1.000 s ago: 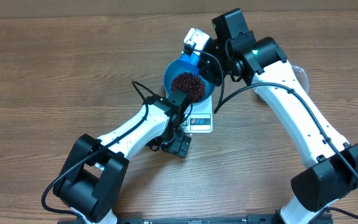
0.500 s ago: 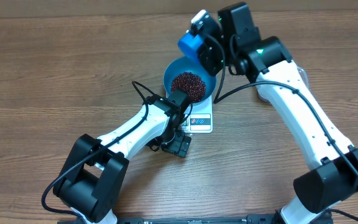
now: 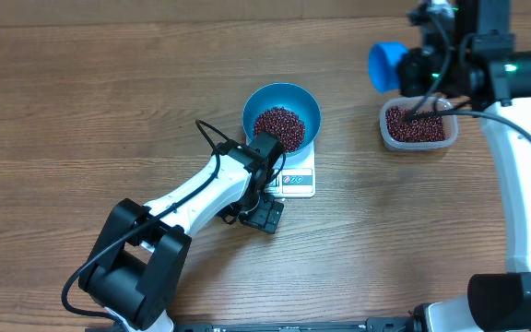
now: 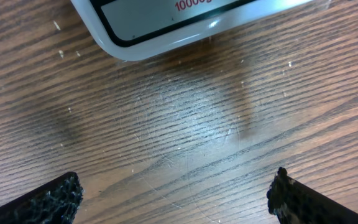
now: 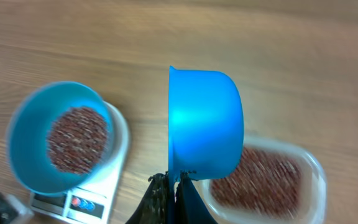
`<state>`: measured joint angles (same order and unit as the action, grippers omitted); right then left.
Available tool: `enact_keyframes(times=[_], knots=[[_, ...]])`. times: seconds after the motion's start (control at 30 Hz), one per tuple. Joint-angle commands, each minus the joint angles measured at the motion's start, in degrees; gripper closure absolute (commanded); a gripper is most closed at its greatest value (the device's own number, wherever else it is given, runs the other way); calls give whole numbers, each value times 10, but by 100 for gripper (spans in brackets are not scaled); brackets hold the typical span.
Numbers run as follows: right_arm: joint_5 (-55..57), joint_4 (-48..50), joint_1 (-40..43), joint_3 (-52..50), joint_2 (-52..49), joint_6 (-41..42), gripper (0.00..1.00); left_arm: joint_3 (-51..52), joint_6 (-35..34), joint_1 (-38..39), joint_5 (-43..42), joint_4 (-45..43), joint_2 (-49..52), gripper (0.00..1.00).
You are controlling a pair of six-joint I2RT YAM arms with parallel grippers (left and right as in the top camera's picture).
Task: Scoop item into bowl and weigh 150g on scale
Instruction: 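Carry the empty scoop back right to the bean tub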
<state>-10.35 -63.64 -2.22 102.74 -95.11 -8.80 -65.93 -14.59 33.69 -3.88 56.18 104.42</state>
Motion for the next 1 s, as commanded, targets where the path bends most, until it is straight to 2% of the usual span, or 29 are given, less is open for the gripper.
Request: enact_keyframes(times=[0.0,0.3,0.73,0.97], knots=[[15,-30,42,1,9,9,96,-6,9,0,0,1,4,0],[19,-97,108,0,-14,9,96,-6,9,0,0,-10,4,0],[18,-111,112,0,-71,5,97,-6,9,0,0,-26,4,0],[50,-104,112,0,-78,-75,96,-6,9,0,0,-22,4,1]])
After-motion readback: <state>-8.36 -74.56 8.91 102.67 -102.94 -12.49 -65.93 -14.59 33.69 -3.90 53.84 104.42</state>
